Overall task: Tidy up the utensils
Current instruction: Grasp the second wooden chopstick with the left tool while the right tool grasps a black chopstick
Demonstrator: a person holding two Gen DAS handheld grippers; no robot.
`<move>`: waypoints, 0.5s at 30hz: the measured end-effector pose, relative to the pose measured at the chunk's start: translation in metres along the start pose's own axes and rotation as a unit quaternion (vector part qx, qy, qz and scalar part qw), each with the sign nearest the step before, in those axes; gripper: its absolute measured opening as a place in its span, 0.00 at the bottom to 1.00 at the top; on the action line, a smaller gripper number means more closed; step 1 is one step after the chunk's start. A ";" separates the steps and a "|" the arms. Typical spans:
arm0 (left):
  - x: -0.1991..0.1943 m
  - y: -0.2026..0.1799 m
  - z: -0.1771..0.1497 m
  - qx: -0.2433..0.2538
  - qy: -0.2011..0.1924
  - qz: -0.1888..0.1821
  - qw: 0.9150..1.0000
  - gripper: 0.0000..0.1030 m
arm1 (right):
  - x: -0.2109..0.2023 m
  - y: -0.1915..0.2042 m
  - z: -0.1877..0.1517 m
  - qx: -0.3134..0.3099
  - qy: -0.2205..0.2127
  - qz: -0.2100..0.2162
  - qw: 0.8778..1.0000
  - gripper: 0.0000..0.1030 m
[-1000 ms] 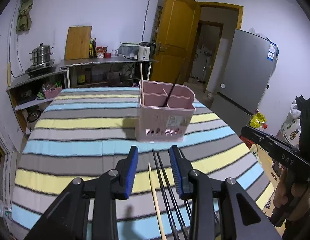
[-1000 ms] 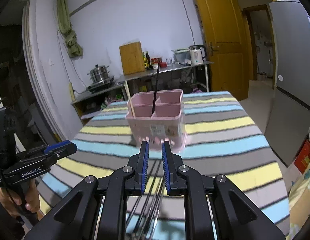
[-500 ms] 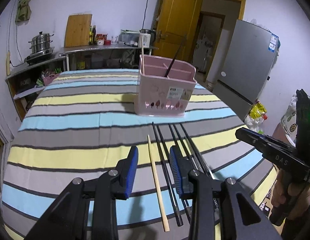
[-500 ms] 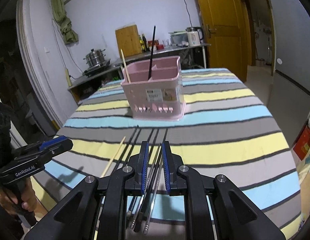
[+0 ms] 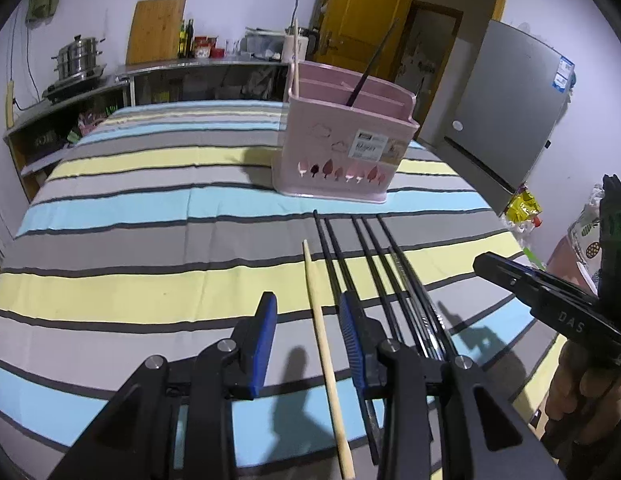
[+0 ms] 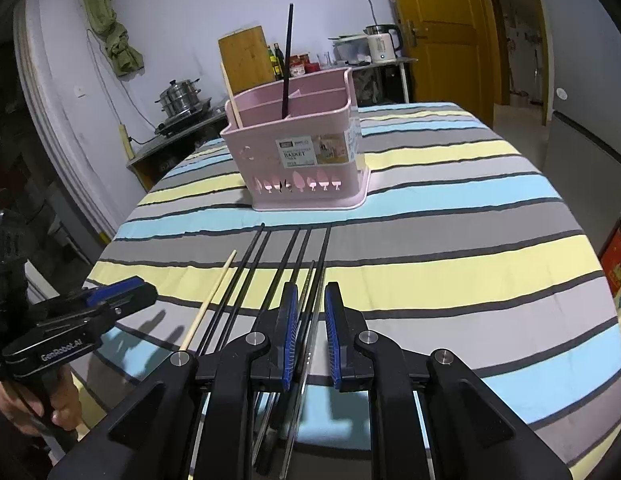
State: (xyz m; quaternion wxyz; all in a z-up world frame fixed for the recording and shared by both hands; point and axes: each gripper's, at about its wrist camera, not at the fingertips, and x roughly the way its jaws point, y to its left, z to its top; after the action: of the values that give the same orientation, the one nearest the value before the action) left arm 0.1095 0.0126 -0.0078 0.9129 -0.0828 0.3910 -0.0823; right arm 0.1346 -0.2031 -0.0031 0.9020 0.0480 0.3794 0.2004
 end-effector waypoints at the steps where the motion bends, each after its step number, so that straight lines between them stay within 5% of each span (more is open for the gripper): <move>1: 0.005 0.001 0.001 0.000 0.004 -0.001 1.000 0.33 | 0.003 0.000 0.001 0.001 0.002 0.000 1.000 0.13; 15: 0.065 0.006 0.016 0.002 0.063 0.012 0.998 0.33 | 0.041 -0.002 0.012 0.004 0.029 -0.002 1.000 0.13</move>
State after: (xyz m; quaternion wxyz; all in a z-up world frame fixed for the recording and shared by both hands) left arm 0.1659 0.0062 -0.0434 0.8874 -0.0712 0.4488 -0.0771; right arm 0.1697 -0.1876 -0.0223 0.8908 0.0447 0.4062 0.1988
